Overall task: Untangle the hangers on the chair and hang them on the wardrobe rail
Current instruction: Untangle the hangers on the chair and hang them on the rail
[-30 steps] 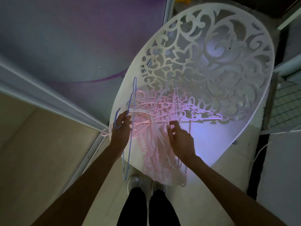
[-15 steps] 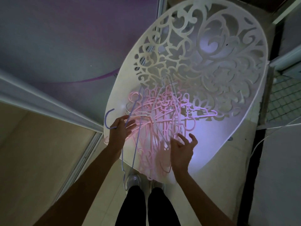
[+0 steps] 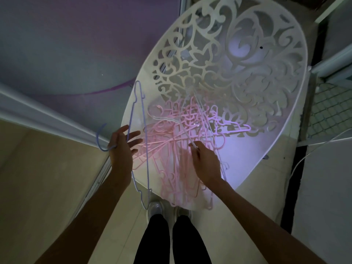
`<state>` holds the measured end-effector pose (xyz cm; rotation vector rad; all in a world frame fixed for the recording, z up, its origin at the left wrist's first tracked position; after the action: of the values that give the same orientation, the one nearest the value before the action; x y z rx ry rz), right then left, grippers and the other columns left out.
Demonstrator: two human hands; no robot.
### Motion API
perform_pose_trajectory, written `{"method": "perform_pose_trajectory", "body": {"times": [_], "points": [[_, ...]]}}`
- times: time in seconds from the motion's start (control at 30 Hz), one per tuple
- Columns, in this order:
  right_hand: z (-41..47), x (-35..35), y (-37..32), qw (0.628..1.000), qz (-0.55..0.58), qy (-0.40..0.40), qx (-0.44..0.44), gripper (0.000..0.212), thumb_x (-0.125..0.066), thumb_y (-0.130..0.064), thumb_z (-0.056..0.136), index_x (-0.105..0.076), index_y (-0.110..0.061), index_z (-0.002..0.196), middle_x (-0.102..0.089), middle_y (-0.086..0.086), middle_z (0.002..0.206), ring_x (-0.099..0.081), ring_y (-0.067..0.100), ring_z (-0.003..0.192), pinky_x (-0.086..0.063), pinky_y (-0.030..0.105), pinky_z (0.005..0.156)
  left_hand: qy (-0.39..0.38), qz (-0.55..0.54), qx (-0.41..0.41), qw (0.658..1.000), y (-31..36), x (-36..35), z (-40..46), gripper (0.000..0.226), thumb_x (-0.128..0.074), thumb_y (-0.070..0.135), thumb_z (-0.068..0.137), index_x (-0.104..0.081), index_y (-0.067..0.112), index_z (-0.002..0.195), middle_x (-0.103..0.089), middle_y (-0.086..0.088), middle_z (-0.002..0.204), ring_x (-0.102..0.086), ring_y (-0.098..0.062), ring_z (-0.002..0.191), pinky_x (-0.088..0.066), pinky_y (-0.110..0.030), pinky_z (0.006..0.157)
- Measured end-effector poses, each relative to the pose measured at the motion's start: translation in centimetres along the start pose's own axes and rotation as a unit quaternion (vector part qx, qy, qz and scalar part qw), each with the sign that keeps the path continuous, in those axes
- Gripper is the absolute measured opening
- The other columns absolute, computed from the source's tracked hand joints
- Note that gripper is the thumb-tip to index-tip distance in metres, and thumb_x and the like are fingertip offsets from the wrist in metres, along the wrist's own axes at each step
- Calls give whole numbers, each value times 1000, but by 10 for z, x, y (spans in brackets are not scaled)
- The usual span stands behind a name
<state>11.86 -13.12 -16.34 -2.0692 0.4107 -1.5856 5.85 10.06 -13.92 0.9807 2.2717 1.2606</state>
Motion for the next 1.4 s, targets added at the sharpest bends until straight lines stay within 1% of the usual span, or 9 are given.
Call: {"method": "perform_pose_trajectory", "body": {"times": [0.23,0.37,0.57,0.67,0.8,0.93,1.17,1.3,1.4], "points": [[20,85,36,976,196,73,-57,23,-46,-27,98,-67,-17,99,-26,-7,46,-29,8,40,-21,18,43,-27,-16,15,999,25,-22,-7,20,-26,16,102,-43,17,112,-61,6,84,-57,-7,72,-42,-16,56],[27,120,58,944,315,32,-93,24,-45,-19,98,-68,-27,93,-26,-3,47,-23,5,37,-24,15,38,-80,-10,34,996,28,-49,-10,16,-36,17,101,-52,16,98,-69,12,63,-64,1,56,-45,-8,44],[26,165,68,978,203,-19,-43,23,-48,-18,97,-70,-18,91,-35,-11,37,-26,4,39,-20,13,41,-145,7,86,986,24,-88,-16,19,-36,13,100,-52,11,110,-62,-1,86,-65,-2,57,-48,-10,46],[17,176,61,978,203,-35,-43,23,-46,-15,97,-67,-7,94,-45,-19,36,-27,4,36,-20,10,40,-151,-7,126,980,22,-95,-27,16,-38,13,100,-53,10,106,-64,-5,95,-64,-14,80,-51,-20,66],[9,202,47,975,208,-5,-72,23,-46,-15,98,-68,-13,90,-44,-15,38,-35,1,36,-26,7,38,-176,-79,192,962,29,-92,-48,16,-44,7,97,-56,11,87,-73,3,69,-70,-6,65,-46,-30,88],[10,230,37,964,234,17,-123,26,-45,-19,98,-69,-9,96,-33,0,50,-29,2,31,-24,12,33,-180,-146,222,947,49,-79,-69,21,-42,3,96,-54,10,80,-71,2,60,-69,-3,56,-47,-25,77],[10,287,-23,970,225,-49,-72,28,-41,-21,100,-67,-12,96,-27,1,50,-23,5,35,-20,12,34,-155,-176,212,949,92,-57,-104,24,-39,-1,95,-53,5,77,-71,-1,58,-68,-7,51,-55,-21,54],[-13,289,-68,966,232,-107,-28,26,-38,-18,101,-62,-8,106,-28,1,52,-22,3,34,-20,13,35,-187,-135,203,952,121,-54,-130,22,-41,10,97,-50,12,77,-74,-6,88,-70,-10,54,-48,-33,72],[-41,283,-104,955,258,-145,-17,20,-38,-14,100,-54,-6,108,-31,0,50,-23,3,34,-19,14,36,-212,-42,197,956,137,-39,-154,16,-41,28,98,-47,23,84,-74,0,72,-69,-12,72,-43,-36,79]]}}
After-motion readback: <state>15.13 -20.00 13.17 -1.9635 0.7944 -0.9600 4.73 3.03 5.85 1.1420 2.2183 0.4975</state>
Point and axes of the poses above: each hand's wrist, its own z-axis towards the middle knuckle, its own x-axis out of the back of the hand, y = z × x, the point moved 8 cm from there along z, towards the middle knuckle
